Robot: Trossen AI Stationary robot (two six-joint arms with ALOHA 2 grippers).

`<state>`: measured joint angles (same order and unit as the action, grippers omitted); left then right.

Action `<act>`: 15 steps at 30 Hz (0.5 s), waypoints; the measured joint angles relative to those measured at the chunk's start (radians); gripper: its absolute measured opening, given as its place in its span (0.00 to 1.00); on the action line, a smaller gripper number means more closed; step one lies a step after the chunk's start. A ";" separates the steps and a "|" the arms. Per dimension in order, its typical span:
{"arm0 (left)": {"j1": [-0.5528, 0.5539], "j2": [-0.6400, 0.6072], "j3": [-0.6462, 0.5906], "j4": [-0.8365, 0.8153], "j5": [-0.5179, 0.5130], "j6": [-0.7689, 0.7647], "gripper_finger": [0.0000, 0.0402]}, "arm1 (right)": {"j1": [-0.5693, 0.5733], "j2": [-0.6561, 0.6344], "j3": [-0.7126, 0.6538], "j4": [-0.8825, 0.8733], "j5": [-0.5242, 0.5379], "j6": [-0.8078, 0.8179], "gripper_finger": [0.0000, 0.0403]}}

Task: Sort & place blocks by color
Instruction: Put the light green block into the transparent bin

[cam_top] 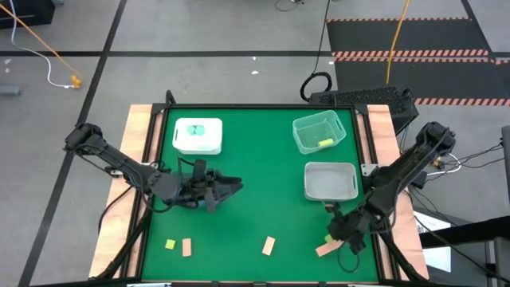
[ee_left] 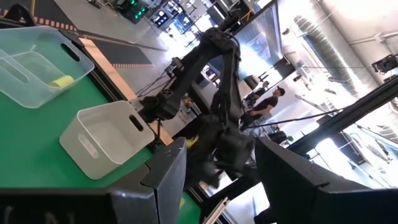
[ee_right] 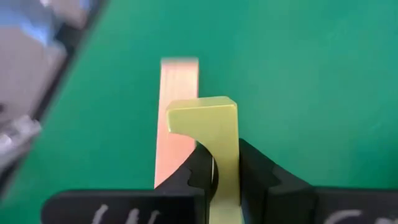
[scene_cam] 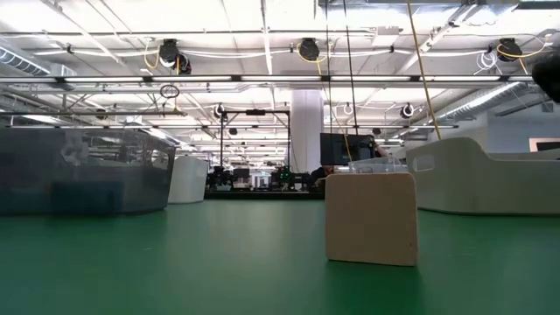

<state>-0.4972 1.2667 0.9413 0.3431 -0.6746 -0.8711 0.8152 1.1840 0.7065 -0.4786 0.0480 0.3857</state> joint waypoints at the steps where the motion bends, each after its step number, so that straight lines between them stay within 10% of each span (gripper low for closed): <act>1: 0.003 0.000 0.000 -0.001 0.000 0.002 0.48 | -0.005 -0.036 0.000 0.007 0.026 -0.012 0.08; 9: 0.032 0.000 0.000 -0.001 0.000 0.005 0.48 | -0.111 -0.311 0.000 0.157 0.399 -0.107 0.09; 15: 0.054 0.001 0.000 -0.001 0.000 0.056 0.48 | -0.272 -0.416 0.000 0.452 0.451 -0.251 0.08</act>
<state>-0.4437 1.2678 0.9409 0.3421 -0.6743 -0.8151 0.5437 0.7680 0.7063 -0.0269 0.4992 0.1351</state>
